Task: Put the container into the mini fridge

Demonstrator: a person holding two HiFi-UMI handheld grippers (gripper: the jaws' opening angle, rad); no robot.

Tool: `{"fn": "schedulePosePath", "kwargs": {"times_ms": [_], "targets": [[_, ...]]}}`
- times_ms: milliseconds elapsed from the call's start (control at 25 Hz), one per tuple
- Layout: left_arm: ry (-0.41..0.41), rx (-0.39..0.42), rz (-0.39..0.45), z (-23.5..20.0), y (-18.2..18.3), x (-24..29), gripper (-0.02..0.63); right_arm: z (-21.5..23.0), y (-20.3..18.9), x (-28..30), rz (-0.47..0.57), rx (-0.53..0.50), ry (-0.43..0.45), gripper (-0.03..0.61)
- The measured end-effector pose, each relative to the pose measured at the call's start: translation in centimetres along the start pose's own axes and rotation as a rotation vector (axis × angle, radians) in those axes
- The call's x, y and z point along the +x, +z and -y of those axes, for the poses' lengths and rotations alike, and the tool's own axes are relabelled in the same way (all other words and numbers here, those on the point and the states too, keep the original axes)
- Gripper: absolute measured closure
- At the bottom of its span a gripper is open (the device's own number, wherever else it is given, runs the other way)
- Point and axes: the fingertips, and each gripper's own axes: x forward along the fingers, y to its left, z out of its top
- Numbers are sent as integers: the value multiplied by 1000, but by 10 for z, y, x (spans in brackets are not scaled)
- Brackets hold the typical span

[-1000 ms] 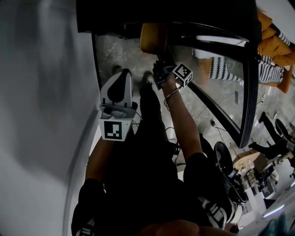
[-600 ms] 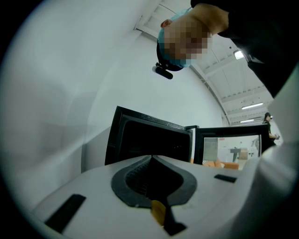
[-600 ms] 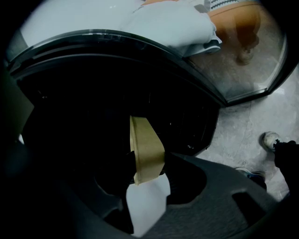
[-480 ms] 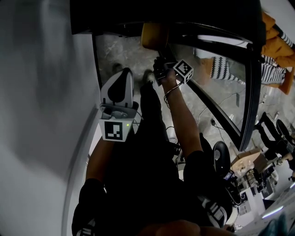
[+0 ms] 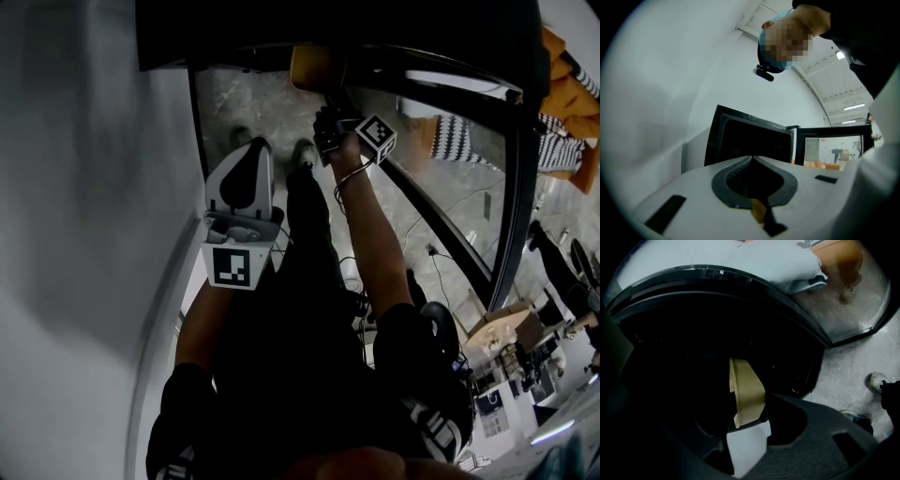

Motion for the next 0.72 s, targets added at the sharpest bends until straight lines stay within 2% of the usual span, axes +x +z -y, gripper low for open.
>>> {"fn": "schedulePosePath", "kwargs": {"times_ms": [720], "targets": [[8, -2, -14, -6, -7, -1, 609, -2, 15, 27, 64, 25, 3, 407]]}}
